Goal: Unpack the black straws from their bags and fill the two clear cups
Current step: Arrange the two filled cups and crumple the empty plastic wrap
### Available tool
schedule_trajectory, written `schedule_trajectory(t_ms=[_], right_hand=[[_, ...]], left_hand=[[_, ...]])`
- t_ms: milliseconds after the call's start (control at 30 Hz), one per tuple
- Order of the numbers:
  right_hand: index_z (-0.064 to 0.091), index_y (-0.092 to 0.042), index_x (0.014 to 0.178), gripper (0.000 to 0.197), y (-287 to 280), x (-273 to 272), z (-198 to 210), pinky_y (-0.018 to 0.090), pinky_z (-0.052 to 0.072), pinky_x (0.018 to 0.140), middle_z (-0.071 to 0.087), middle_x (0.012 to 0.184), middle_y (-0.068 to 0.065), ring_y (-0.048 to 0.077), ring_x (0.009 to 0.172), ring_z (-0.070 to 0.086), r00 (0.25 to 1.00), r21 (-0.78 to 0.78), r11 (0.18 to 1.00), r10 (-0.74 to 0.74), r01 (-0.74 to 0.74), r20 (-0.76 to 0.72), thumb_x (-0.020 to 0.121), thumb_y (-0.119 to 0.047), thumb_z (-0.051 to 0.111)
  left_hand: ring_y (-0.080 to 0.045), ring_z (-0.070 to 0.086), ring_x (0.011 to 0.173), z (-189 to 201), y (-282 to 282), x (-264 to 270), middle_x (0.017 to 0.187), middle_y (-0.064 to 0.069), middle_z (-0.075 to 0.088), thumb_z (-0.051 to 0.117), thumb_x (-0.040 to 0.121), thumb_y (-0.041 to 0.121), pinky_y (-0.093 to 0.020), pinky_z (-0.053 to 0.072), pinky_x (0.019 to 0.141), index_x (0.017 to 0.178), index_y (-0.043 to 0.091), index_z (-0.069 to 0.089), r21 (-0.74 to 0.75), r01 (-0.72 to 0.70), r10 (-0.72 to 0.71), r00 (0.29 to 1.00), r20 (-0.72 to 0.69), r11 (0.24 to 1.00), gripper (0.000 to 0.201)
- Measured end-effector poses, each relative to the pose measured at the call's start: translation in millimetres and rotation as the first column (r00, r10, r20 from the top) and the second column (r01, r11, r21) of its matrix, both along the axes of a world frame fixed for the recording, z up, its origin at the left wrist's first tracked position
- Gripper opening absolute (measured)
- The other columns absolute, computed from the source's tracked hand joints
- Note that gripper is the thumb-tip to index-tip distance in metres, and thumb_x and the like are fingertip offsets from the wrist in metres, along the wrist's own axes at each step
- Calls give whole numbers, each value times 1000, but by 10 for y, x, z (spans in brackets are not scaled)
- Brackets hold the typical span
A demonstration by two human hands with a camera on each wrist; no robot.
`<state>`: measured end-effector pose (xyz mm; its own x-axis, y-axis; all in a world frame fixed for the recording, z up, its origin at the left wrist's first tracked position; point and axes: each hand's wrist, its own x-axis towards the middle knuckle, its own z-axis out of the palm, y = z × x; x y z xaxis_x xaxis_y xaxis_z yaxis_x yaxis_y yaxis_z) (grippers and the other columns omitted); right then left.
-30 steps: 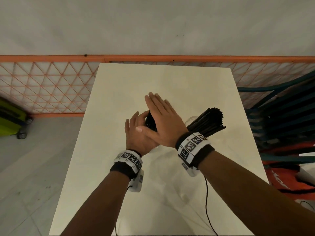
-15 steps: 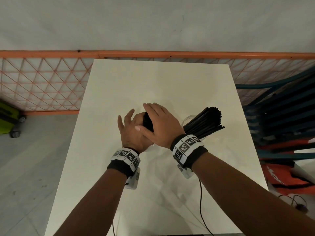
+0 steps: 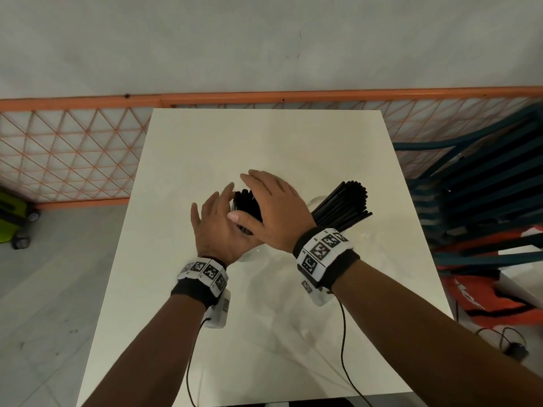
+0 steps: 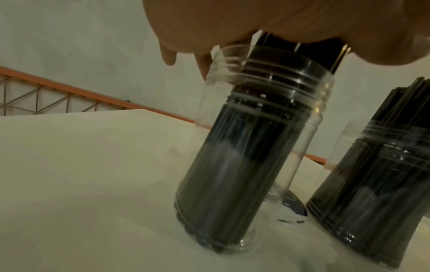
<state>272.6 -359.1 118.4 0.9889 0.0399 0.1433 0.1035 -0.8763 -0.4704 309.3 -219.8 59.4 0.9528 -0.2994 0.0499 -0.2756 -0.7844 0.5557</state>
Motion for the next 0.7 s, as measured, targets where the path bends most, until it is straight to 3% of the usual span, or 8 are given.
schedule_trajectory(t_ms=[100,200,333,600,700], right_hand=[[42,-19,144,69,-208,-173,180,41,33,114,43,150,1,20,139,36,997,58,995,-81,79,17,91,-63,44],[47,-21,140,62,-461,-381,251,32,34,108,46,145,-2,17,133,40,981,134,975,-186,178,50,92,-60,47],[50,-20,136,58,-698,-583,208,29,37,104,49,139,-2,17,125,45,971,166,961,-232,221,50,92,-57,51],[52,-25,133,50,-808,-714,81,32,44,100,48,137,-5,15,125,45,969,229,943,-247,242,-6,91,-52,57],[53,-25,132,49,-805,-714,108,34,43,101,48,137,-5,17,125,45,968,230,943,-250,242,10,91,-51,58]], left_hand=[[-20,51,134,36,23,12,140,5,58,61,44,89,-56,26,118,150,20,32,-123,-60,58,998,-18,991,129],[-20,60,122,-22,1,26,124,7,67,59,40,97,-55,39,108,135,27,48,-62,-38,37,999,-18,997,118],[-27,62,112,-111,-33,20,107,2,68,61,41,95,-57,41,102,115,26,59,-7,-17,17,1000,10,1000,101],[-21,52,131,-16,-18,-40,138,2,59,70,33,91,-57,31,114,140,24,40,-24,-35,35,999,-7,999,130],[-21,52,133,47,-14,-65,142,3,56,73,32,89,-58,28,116,145,21,34,-41,-41,40,998,-41,998,138]])
